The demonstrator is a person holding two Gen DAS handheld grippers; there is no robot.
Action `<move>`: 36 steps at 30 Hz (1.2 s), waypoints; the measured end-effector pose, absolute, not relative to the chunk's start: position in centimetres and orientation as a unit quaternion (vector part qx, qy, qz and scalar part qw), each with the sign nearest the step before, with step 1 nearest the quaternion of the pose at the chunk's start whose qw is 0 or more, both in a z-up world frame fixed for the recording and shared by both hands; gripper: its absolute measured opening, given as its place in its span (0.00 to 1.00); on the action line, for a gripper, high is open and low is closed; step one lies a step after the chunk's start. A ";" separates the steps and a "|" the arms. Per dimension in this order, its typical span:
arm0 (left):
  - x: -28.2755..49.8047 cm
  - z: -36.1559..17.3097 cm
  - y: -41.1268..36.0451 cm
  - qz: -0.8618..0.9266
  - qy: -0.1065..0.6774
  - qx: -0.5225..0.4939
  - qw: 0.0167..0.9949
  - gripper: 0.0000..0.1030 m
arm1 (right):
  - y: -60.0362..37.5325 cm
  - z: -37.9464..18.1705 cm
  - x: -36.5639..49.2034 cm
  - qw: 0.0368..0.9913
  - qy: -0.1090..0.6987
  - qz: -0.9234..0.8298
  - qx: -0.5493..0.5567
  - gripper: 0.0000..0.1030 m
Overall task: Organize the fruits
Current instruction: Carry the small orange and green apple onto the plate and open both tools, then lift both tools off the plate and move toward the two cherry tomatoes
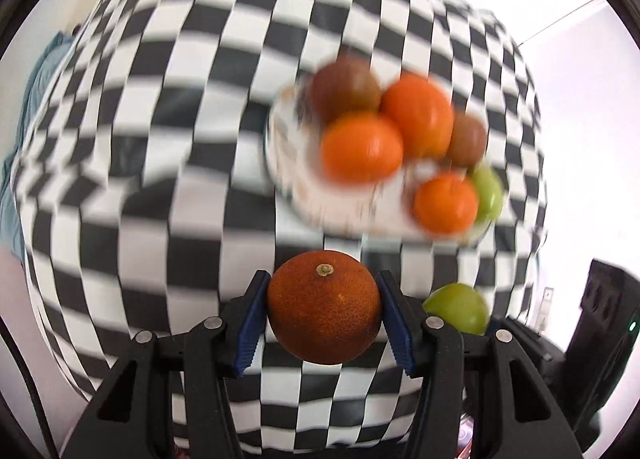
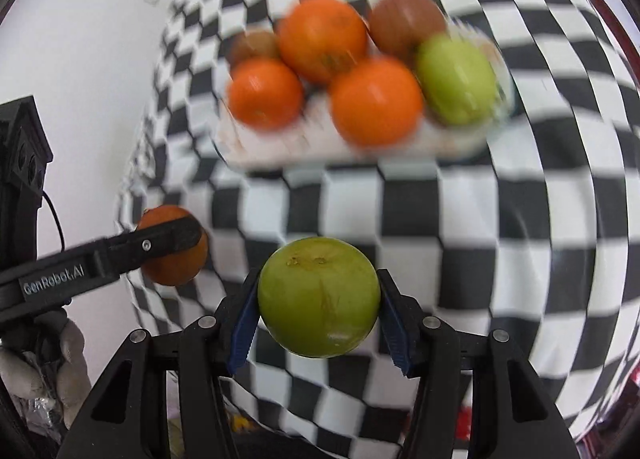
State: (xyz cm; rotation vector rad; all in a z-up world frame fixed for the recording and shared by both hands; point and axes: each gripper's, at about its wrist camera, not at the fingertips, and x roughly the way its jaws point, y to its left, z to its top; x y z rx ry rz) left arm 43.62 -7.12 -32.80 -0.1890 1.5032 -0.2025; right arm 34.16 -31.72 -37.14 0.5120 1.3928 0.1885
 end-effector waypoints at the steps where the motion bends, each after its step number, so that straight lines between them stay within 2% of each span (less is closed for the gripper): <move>1: 44.9 -32.5 -6.6 -0.088 0.678 -0.087 0.725 0.50 | -31.6 -36.9 35.3 0.736 0.628 0.085 0.237 0.56; 8: 51.5 -33.3 -4.6 -0.080 0.695 -0.077 0.710 0.50 | -30.4 -37.5 40.3 0.733 0.629 0.066 0.250 0.56; 16: 53.2 -36.4 -4.5 -0.079 0.730 -0.077 0.675 0.50 | -29.1 -39.8 43.0 0.730 0.631 0.030 0.261 0.56; 18: 53.0 -36.8 -4.7 -0.083 0.735 -0.077 0.668 0.60 | -29.2 -40.1 43.3 0.730 0.630 0.019 0.266 0.56; 20: 53.1 -36.5 -5.1 -0.083 0.727 -0.064 0.678 0.96 | -29.2 -40.1 43.4 0.729 0.628 0.015 0.271 0.62; 21: 53.0 -36.1 -5.1 -0.086 0.721 -0.061 0.684 0.97 | -29.1 -40.0 43.4 0.729 0.626 0.017 0.276 0.72; 25: 53.0 -34.6 -4.9 -0.082 0.705 -0.049 0.703 0.97 | -28.8 -38.4 43.0 0.743 0.617 0.007 0.260 0.92; 26: 52.9 -34.3 -4.7 -0.079 0.702 -0.046 0.706 0.97 | -28.8 -37.9 42.9 0.747 0.615 0.000 0.252 0.94; 36: 48.4 -30.4 -4.4 -0.057 0.655 0.006 0.754 0.97 | -31.1 -32.8 41.6 0.784 0.602 -0.061 0.139 0.94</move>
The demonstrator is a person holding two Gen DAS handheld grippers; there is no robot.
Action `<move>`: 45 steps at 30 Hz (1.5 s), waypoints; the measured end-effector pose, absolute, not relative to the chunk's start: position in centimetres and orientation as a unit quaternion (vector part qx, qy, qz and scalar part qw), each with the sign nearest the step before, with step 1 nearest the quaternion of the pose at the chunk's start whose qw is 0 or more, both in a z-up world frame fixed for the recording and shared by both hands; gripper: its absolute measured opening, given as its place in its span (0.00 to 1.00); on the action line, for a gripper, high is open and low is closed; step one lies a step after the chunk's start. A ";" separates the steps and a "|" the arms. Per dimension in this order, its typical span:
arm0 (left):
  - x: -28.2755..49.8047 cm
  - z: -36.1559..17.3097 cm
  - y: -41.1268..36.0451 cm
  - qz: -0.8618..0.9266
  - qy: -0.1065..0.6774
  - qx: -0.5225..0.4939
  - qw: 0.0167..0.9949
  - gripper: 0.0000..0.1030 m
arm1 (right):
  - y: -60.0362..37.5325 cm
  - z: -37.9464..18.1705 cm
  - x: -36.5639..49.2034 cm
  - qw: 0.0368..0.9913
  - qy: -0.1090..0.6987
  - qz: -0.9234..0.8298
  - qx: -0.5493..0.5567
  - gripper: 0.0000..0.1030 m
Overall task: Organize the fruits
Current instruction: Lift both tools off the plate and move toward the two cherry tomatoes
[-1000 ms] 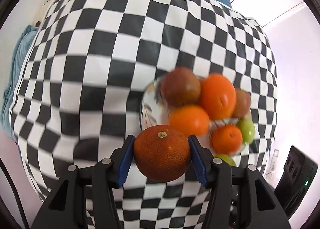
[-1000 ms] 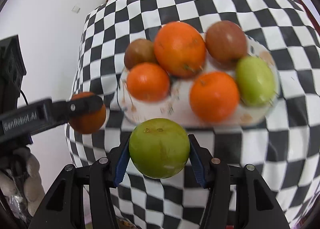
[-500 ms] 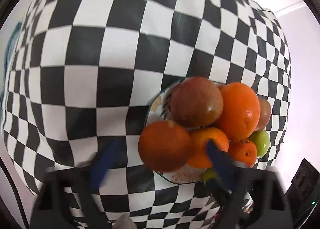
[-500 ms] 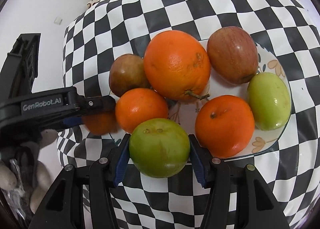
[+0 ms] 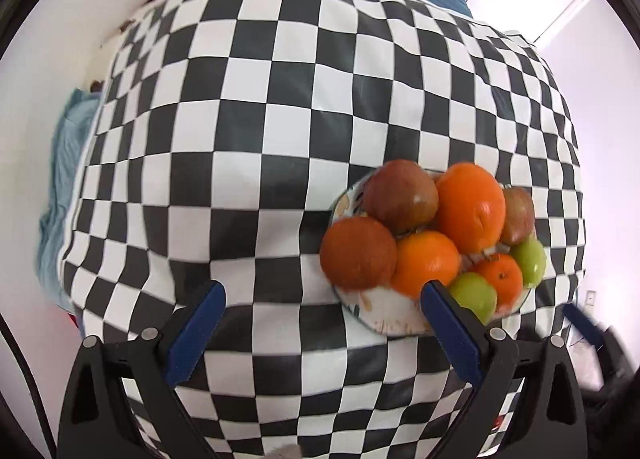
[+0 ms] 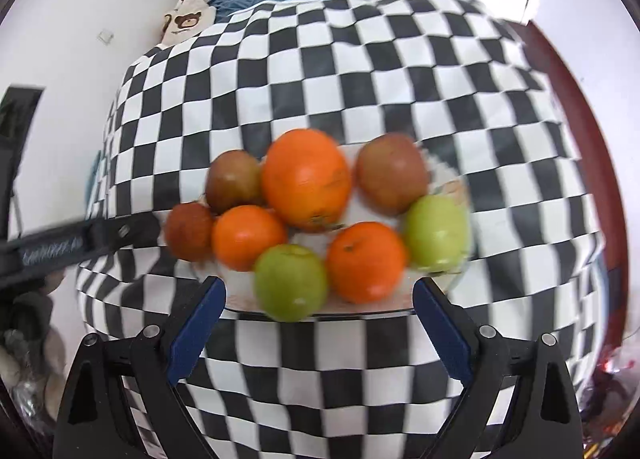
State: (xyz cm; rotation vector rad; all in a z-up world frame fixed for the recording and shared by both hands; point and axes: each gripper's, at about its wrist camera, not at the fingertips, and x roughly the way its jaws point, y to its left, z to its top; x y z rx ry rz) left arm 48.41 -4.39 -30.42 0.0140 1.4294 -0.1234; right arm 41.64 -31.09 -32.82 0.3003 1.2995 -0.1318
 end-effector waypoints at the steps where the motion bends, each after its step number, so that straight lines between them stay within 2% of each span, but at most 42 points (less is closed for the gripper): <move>1: 47.7 -30.1 -4.5 -0.055 0.650 0.010 0.758 0.97 | -31.4 -32.3 41.3 0.787 0.599 -0.067 0.130 0.94; 15: 39.5 -23.8 -6.0 -0.061 0.584 0.015 0.810 0.97 | -31.9 -26.2 35.6 0.820 0.559 -0.082 0.094 0.94; 29: 32.4 -15.0 -6.7 -0.088 0.503 0.025 0.859 0.97 | -31.3 -16.7 28.6 0.863 0.496 -0.062 0.079 0.94; 38: 29.9 -12.7 -6.7 -0.094 0.485 0.012 0.870 0.97 | -31.4 -12.8 25.5 0.878 0.468 -0.064 0.081 0.94; 45: 29.6 -12.4 -6.8 -0.094 0.482 0.010 0.871 0.97 | -32.2 -12.5 24.7 0.878 0.463 -0.068 0.101 0.94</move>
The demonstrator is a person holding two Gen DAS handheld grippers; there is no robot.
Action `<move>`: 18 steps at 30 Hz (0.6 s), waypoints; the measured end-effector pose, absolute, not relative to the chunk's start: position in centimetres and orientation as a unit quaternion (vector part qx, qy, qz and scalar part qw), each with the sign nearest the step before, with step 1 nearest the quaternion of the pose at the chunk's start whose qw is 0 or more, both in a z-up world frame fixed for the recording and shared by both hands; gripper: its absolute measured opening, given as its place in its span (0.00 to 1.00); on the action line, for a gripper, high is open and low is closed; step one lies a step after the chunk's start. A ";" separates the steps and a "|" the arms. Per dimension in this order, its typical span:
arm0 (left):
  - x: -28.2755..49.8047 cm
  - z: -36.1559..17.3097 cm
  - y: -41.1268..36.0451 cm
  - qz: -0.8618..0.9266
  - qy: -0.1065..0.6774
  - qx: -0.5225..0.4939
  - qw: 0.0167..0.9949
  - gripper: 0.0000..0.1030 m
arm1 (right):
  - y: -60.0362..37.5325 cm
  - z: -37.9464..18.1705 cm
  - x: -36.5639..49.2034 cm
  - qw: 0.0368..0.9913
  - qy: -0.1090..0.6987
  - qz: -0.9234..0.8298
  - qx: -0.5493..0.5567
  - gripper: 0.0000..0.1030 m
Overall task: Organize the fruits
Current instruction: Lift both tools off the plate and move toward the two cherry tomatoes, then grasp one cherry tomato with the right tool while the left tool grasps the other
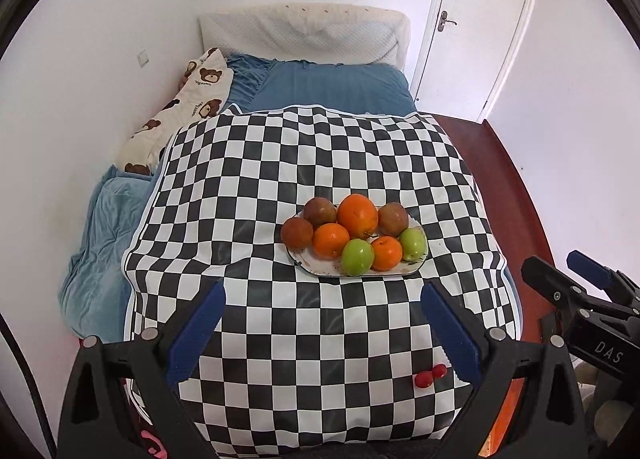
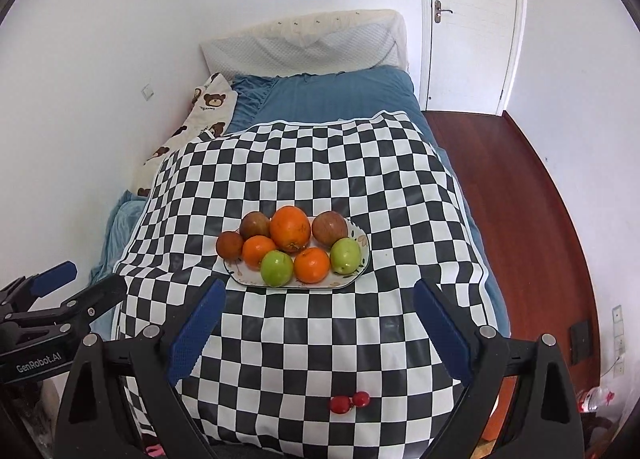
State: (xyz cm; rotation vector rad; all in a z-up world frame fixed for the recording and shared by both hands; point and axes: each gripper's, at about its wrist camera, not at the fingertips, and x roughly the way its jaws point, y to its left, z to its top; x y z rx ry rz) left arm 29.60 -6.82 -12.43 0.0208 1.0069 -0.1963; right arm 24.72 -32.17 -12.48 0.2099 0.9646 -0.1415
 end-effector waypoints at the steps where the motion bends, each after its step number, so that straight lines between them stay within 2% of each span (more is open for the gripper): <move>1: 29.6 -12.5 -6.8 -0.092 0.479 0.007 0.873 0.97 | -32.4 -12.6 24.7 0.877 0.463 -0.068 0.106 0.94; 7: 30.0 -15.6 -8.2 -0.095 0.518 0.020 0.850 1.00 | -34.6 -16.4 24.8 0.849 0.502 -0.060 0.156 0.94; 15: 30.3 -24.7 -13.1 -0.128 0.609 0.073 0.779 1.00 | -39.5 -28.8 22.9 0.752 0.601 -0.061 0.264 0.93; 17: 30.1 -27.5 -14.3 -0.130 0.638 0.091 0.753 1.00 | -40.9 -33.2 21.7 0.707 0.622 -0.048 0.333 0.78; 18: 30.1 -28.6 -14.7 -0.129 0.650 0.096 0.743 1.00 | -41.4 -34.8 21.2 0.689 0.628 -0.045 0.359 0.63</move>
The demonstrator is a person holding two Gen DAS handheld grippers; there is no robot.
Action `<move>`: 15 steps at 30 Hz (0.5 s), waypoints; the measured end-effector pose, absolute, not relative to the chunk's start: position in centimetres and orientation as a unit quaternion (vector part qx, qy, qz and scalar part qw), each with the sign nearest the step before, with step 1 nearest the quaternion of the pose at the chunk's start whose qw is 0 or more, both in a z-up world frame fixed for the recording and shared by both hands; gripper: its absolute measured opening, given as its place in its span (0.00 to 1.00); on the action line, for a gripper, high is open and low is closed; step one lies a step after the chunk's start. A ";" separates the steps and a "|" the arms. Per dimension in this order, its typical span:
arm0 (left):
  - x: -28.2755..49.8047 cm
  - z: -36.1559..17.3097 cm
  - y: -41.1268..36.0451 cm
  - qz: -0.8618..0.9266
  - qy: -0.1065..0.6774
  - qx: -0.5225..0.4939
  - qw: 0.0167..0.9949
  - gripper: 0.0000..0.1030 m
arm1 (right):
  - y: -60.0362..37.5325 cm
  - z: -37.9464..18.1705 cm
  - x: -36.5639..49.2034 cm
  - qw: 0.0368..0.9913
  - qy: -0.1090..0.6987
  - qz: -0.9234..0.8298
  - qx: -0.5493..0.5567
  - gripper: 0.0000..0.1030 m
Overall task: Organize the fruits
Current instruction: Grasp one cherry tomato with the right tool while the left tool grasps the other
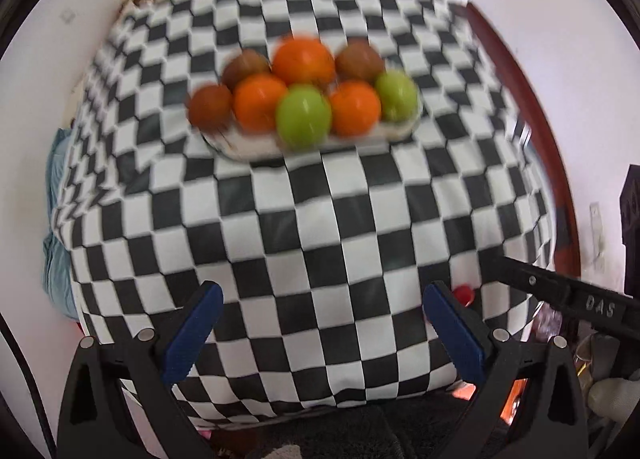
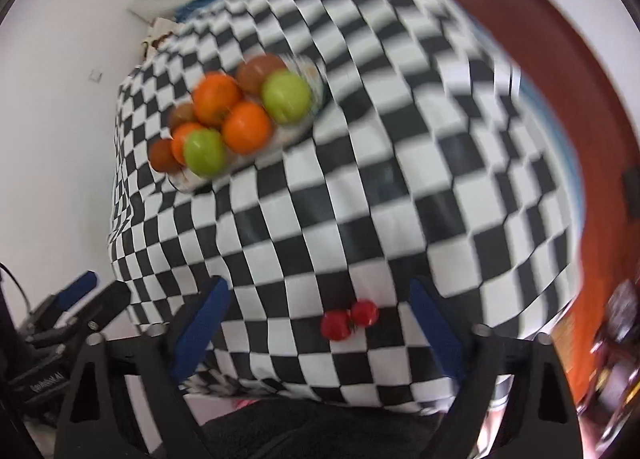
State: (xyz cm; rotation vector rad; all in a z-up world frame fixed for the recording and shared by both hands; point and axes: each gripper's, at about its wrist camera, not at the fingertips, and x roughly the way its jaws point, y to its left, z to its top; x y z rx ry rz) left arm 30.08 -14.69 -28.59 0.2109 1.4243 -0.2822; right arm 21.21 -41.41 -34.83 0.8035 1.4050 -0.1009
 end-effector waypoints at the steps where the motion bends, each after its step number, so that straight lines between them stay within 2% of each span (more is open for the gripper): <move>1: 29.9 -30.0 -15.1 -0.129 0.665 0.100 0.728 1.00 | -41.8 -36.7 20.7 0.669 0.635 -0.044 0.384 0.59; 5: 29.4 -33.8 -16.3 -0.135 0.705 0.106 0.688 1.00 | -42.5 -41.7 18.9 0.622 0.643 -0.043 0.445 0.53; 8: 28.9 -35.2 -16.7 -0.137 0.720 0.107 0.672 1.00 | -42.3 -43.5 18.5 0.610 0.651 -0.051 0.449 0.51; 11: 28.5 -35.8 -17.2 -0.144 0.726 0.112 0.664 1.00 | -41.8 -44.3 18.9 0.610 0.659 -0.051 0.438 0.45; 12: 28.4 -35.8 -17.4 -0.147 0.726 0.113 0.662 1.00 | -41.6 -44.4 19.0 0.613 0.661 -0.050 0.429 0.40; 13: 28.0 -36.0 -17.8 -0.155 0.726 0.113 0.660 1.00 | -41.4 -44.5 19.1 0.616 0.662 -0.051 0.424 0.30; 15: 27.5 -36.2 -18.3 -0.163 0.728 0.117 0.656 1.00 | -41.1 -44.7 19.2 0.622 0.664 -0.049 0.412 0.27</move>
